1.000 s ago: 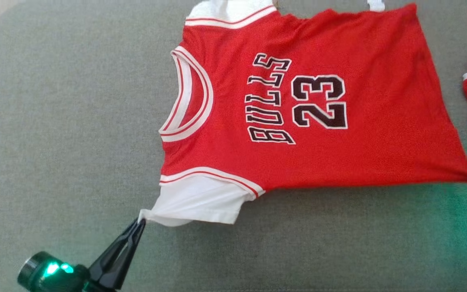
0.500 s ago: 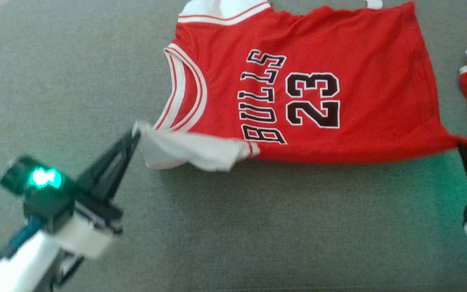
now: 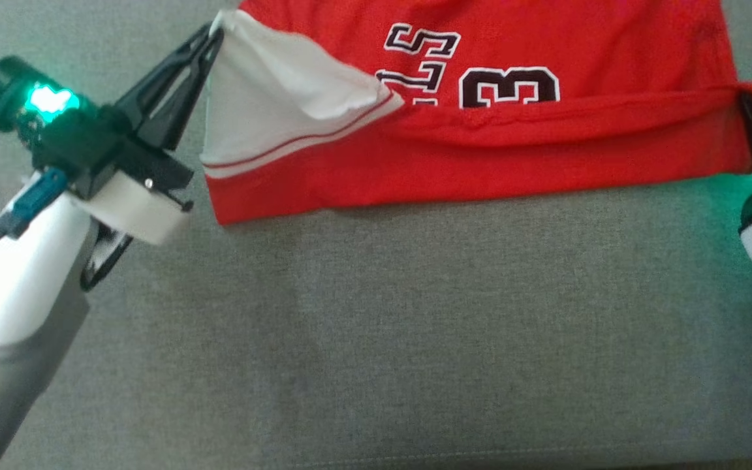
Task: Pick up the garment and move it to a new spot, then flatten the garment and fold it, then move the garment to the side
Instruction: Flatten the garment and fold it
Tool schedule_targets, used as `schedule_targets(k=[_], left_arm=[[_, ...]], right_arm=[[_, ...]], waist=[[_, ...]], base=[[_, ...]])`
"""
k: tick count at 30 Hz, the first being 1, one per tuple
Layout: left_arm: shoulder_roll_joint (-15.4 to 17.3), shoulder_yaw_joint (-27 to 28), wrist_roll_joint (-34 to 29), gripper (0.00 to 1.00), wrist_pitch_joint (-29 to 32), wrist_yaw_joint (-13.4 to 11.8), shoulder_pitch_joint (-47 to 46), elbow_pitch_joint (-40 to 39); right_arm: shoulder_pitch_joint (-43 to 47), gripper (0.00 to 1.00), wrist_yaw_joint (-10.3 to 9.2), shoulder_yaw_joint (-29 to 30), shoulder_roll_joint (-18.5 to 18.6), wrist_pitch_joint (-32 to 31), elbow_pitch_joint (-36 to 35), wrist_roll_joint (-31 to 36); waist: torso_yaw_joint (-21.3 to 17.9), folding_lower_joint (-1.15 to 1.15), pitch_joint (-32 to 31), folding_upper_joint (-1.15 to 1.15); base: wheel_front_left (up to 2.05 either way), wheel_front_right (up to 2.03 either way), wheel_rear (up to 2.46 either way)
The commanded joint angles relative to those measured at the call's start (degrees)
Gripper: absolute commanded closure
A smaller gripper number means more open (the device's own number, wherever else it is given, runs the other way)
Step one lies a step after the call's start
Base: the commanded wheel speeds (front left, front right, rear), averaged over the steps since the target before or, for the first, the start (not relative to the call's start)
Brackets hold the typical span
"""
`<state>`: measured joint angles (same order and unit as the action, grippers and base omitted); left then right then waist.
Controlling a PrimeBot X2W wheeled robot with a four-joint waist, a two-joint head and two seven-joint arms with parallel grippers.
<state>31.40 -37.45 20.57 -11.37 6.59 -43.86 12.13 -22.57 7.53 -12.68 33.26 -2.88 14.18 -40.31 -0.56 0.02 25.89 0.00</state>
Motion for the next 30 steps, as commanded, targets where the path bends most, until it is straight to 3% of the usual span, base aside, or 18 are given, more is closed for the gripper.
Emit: schedule_targets(k=[1,3,4,5,6,7,16,24,30], left_arm=[[1.7,2.0,-0.4,1.00,-0.5,0.1,-2.9,-0.3],[1.0,1.6,-0.6,1.00,-1.2,0.2,-4.5,1.8],[0.6,1.5,-0.5,1.00,-1.6,0.3,-5.0,2.7],[0.1,1.5,-0.5,0.84,-1.9,0.3,-5.4,3.5],[-0.3,1.7,-0.4,0.51,-2.2,0.1,-5.5,4.2],[-0.8,1.8,-0.3,0.00,-2.5,-0.2,-5.4,4.7],[-4.6,3.8,4.6,0.00,-3.3,-4.6,5.6,4.4],[-7.4,4.5,11.3,0.00,2.1,-9.6,16.9,4.7],[-7.9,3.6,13.7,0.00,7.0,-9.7,18.5,6.7]], right_arm=[[-0.8,1.00,-0.04,-0.8,1.9,0.2,-0.7,0.3],[-2.7,0.96,-0.04,-1.6,1.7,0.8,0.8,0.6],[-3.5,0.53,-0.04,-1.7,1.4,1.4,1.6,0.7],[-4.2,0.00,-0.04,-1.6,0.9,2.2,2.4,0.6],[-4.7,0.00,-0.04,-1.7,0.5,3.1,2.9,0.5],[-5.0,0.00,-0.04,-2.0,0.2,3.9,3.3,0.5],[-1.5,0.00,-0.04,-2.8,-1.0,10.8,5.8,-0.8],[0.3,0.00,-0.04,-4.1,-2.1,11.8,7.8,-2.2],[-0.1,0.00,-0.04,-4.8,-2.3,11.3,8.8,-3.1]], waist=[[-0.1,-0.02,1.0,0.00],[-0.1,-0.02,1.5,0.00],[-0.1,-0.02,1.6,0.00],[-0.1,-0.02,1.7,0.00],[0.0,-0.02,1.6,0.00],[0.1,-0.02,1.5,0.00],[0.6,-0.02,-1.4,0.00],[-0.2,-0.02,-3.0,0.00],[-0.4,-0.02,-2.2,0.00]], base=[[0.00,0.00,0.00],[0.00,0.00,0.00],[0.00,0.00,0.00],[0.00,0.00,0.00],[0.00,0.00,0.00],[0.00,0.00,0.00],[0.00,0.00,0.00],[0.00,0.00,0.00],[0.00,0.00,0.00]])
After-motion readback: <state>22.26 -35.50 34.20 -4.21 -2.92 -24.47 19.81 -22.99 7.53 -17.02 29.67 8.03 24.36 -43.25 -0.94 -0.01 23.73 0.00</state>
